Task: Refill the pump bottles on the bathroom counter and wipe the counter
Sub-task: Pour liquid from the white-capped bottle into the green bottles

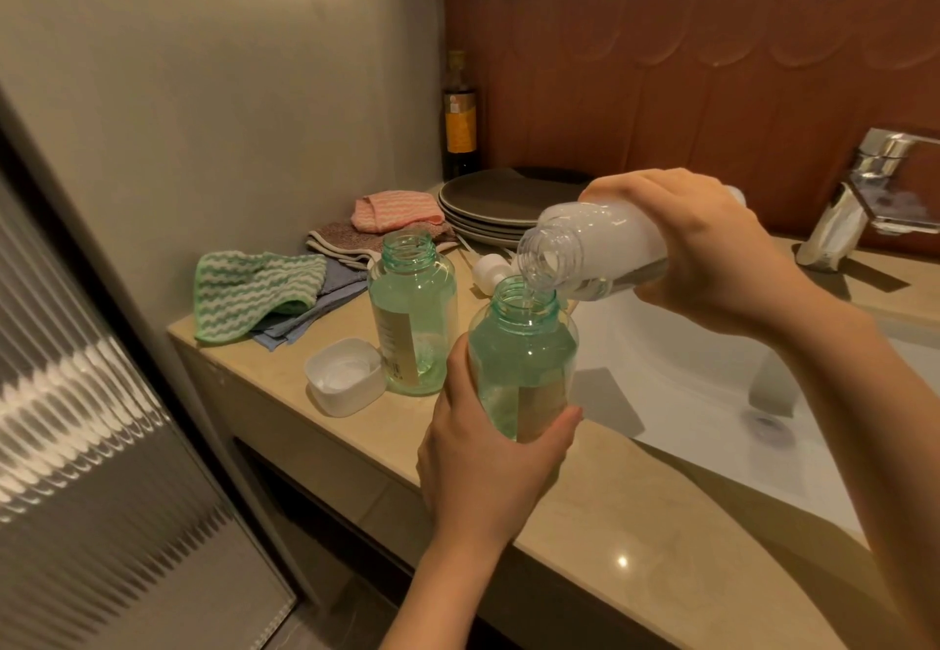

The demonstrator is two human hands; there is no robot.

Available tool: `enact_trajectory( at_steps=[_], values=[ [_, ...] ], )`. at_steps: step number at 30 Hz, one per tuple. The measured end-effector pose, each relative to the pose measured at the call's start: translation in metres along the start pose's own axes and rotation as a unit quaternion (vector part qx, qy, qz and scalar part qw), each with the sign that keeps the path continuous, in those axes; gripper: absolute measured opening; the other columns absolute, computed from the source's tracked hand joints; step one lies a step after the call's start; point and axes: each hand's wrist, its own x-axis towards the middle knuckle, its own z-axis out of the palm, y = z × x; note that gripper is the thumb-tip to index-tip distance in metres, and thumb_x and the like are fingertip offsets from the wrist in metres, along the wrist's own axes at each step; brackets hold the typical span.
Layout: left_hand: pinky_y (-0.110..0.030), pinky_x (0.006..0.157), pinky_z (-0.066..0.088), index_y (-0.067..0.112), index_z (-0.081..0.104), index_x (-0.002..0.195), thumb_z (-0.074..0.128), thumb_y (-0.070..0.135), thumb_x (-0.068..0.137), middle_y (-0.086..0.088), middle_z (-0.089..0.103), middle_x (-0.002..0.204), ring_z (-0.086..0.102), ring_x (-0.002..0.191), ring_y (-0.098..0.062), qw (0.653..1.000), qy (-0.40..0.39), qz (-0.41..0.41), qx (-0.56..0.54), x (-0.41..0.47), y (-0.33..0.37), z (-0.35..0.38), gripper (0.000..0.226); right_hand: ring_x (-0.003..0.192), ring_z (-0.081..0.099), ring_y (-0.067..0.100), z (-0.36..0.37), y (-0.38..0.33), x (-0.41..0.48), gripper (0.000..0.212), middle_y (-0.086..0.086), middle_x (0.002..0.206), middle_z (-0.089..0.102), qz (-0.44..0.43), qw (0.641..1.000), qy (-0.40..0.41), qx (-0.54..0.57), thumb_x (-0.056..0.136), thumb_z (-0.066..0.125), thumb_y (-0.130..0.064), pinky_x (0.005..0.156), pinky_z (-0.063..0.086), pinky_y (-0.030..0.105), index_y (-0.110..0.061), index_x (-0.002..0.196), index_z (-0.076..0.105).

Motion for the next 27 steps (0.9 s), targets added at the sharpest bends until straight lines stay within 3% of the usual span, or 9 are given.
enact_trajectory(
  at_steps=[10, 27],
  values=[
    [-0.036, 0.099, 0.040, 0.036, 0.016, 0.144, 0.071, 0.067, 0.058, 0.009, 0.047, 0.139, 0.047, 0.123, -0.015, 1.000, 0.007, -0.003, 0.003, -0.0002, -0.0005, 0.0011, 0.107, 0.113, 0.050, 0.027, -0.0009, 0.0009, 0.0005, 0.076, 0.003, 0.123, 0.057, -0.005, 1.000, 0.003, -0.005, 0.060, 0.084, -0.008, 0.096, 0.038, 0.046, -0.023, 0.126, 0.049],
    [-0.033, 0.101, 0.035, 0.035, 0.014, 0.145, 0.072, 0.062, 0.062, 0.009, 0.043, 0.141, 0.044, 0.126, -0.015, 1.000, -0.006, -0.005, 0.007, -0.0006, 0.0014, -0.0011, 0.105, 0.113, 0.049, 0.027, -0.0023, -0.0004, 0.0005, 0.074, 0.004, 0.122, 0.057, -0.004, 1.000, 0.005, -0.004, 0.061, 0.083, -0.007, 0.094, 0.031, 0.038, -0.022, 0.126, 0.050]
  ],
)
